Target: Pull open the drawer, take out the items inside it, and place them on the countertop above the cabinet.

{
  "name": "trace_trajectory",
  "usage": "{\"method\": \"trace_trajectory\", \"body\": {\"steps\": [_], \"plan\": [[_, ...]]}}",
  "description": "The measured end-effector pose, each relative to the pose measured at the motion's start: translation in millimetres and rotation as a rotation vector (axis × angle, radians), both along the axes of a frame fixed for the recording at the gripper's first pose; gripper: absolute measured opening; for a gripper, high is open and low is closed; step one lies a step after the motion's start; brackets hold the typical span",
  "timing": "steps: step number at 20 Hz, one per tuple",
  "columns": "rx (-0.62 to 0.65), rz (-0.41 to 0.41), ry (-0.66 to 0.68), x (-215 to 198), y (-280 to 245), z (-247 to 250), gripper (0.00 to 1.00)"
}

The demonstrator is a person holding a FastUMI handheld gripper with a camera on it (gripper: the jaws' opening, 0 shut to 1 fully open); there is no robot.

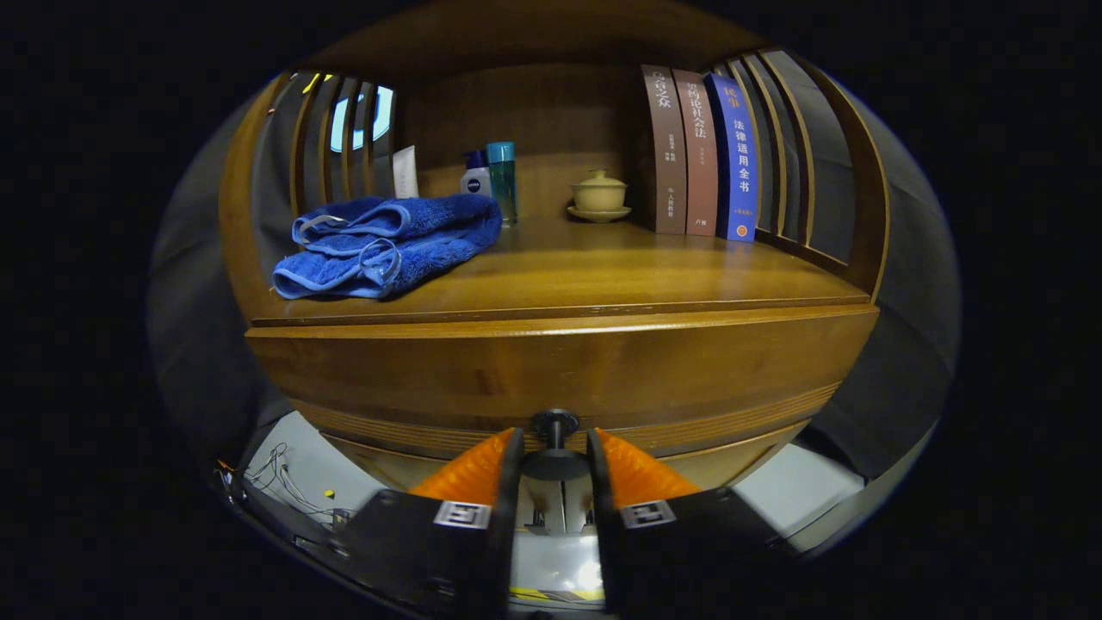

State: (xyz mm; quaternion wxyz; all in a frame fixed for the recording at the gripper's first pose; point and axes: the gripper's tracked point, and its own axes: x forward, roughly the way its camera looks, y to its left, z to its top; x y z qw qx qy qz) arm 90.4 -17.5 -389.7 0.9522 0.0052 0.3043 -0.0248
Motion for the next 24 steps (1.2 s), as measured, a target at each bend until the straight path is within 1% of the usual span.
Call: {"method": "trace_trajectory", "body": {"steps": [1,7,11,15,24], "plan": [[0.006,0.001,0.004,3,0,-3,0.38],[0.009,-0.007,0.015,2,0,-3,0.39],[0.009,-0.012,0.017,-8,0,-2,0.38],[0.013,-0.011,0.035,-30,2,1,0.38],[0.023,-0.018,0.086,-95,3,10,0.38]]}}
